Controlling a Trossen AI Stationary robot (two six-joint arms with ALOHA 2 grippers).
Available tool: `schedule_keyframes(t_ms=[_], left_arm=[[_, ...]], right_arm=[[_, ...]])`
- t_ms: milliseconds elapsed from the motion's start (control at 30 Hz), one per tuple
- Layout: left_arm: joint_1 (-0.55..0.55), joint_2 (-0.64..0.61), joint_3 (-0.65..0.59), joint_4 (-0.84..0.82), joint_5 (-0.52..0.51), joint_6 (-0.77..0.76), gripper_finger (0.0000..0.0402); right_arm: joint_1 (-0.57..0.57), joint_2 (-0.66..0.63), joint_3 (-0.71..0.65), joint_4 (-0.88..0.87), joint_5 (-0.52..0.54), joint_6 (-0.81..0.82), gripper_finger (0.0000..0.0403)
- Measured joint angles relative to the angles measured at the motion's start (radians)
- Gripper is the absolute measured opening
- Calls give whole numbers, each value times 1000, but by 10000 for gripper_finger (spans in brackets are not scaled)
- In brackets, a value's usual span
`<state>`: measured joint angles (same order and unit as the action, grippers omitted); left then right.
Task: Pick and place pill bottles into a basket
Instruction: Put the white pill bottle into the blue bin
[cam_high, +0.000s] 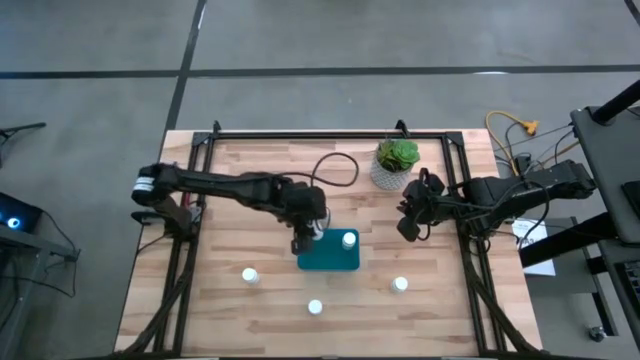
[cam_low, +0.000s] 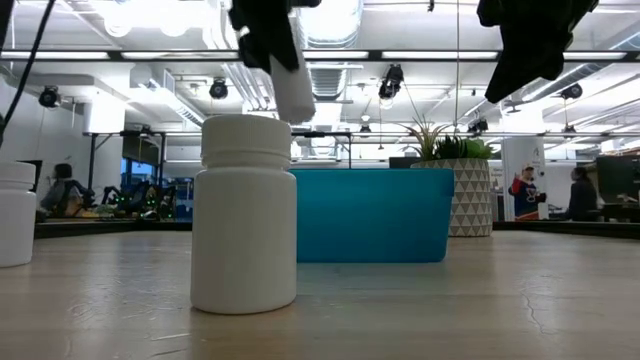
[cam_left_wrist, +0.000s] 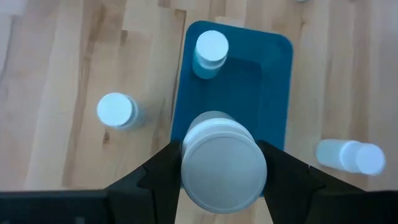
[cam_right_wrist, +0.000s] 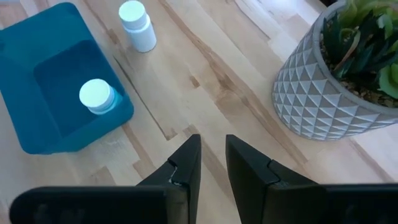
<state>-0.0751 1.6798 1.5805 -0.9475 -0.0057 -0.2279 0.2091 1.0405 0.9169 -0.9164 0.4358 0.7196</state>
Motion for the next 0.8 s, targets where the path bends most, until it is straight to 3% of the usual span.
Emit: schedule_keyframes(t_ms=[367, 800], left_arm=[[-21, 159, 73, -5, 4, 32, 169], [-37, 186, 21, -5, -41, 25, 169]], right_arm=[[0, 0, 0, 9, 0, -17, 68], [0, -1, 0, 9, 1, -24, 68]])
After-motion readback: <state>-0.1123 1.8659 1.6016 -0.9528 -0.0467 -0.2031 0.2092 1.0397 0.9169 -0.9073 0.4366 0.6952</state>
